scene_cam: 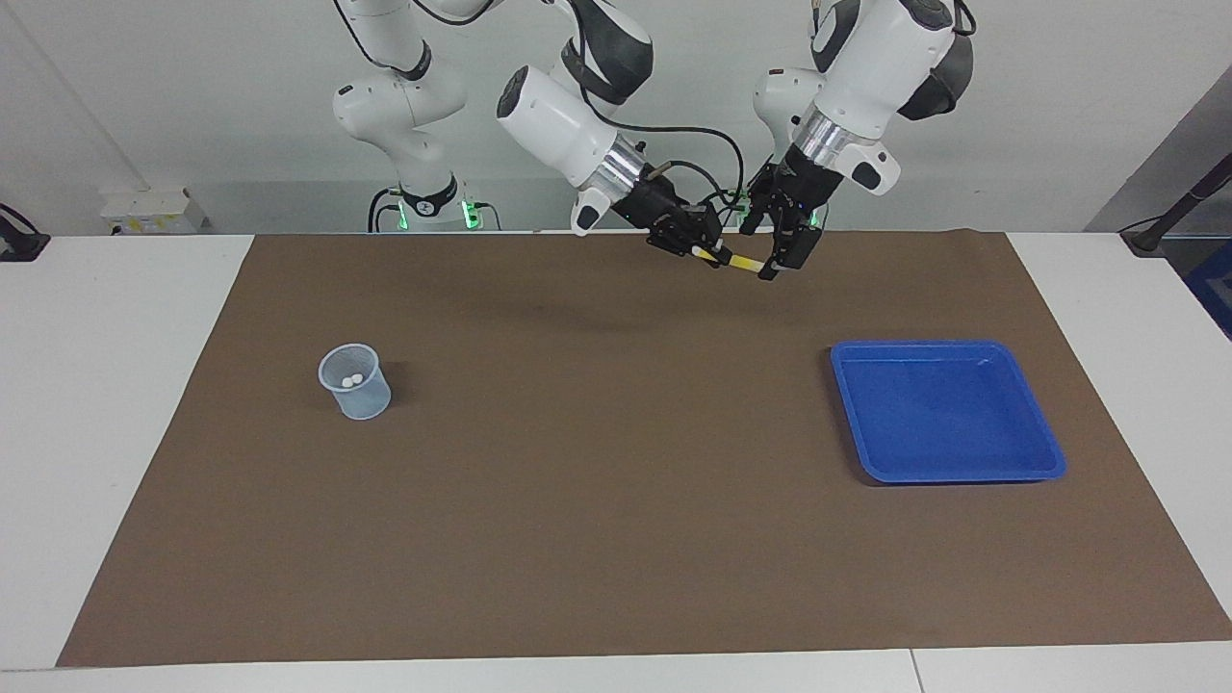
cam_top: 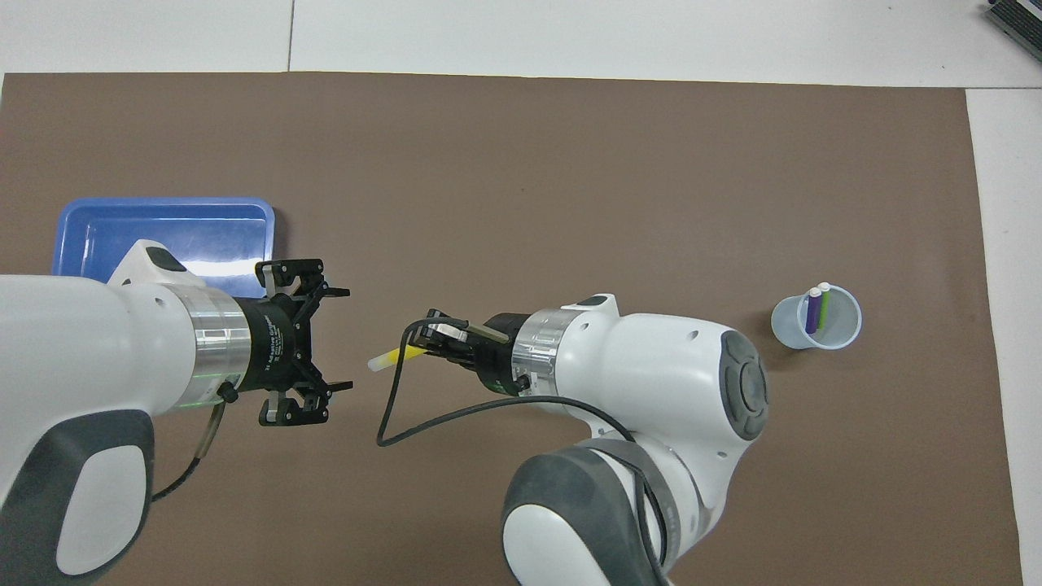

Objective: Transfer and insert pens with both arms
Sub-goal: 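Open the left gripper while the right gripper pulls the pen away, then insert the yellow pen into the clear cup with the right gripper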

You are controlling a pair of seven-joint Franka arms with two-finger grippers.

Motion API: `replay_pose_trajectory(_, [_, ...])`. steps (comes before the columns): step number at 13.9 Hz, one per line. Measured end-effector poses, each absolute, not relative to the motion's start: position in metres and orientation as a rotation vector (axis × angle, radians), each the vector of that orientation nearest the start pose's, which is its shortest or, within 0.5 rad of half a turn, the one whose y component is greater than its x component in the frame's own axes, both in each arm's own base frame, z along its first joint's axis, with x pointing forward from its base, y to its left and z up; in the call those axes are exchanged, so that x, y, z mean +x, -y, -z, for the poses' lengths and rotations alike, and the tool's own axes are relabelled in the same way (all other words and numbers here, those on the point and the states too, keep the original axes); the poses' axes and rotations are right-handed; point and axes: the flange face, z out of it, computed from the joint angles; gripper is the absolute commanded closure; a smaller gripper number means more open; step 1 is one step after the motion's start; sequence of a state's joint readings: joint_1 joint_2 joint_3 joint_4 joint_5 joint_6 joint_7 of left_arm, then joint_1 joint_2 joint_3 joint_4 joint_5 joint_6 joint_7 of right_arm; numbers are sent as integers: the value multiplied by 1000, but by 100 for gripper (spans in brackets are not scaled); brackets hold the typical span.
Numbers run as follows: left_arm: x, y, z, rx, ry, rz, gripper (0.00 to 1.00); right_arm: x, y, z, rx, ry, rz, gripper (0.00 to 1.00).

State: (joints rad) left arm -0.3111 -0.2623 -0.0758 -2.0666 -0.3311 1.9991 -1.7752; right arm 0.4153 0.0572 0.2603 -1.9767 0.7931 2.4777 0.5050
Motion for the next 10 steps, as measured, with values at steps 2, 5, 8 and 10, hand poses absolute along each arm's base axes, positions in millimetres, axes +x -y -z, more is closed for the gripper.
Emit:
replay_pose_trajectory(2, [454, 204, -564, -2678, 2164, -265, 0, 483, -354, -481, -2463, -296, -28, 100])
replay_pose_trajectory(5, [459, 178, -560, -2891, 1861, -231, 0, 492, -317, -473, -2617, -50, -47, 100])
replay_pose_trajectory(8, [463, 140, -558, -3092, 1477, -209, 0, 501, -270, -466, -2796, 220, -63, 100])
replay_pose_trajectory(10, [465, 112, -556, -3198, 1220, -185, 0, 506, -231, -467, -2867, 402, -102, 100])
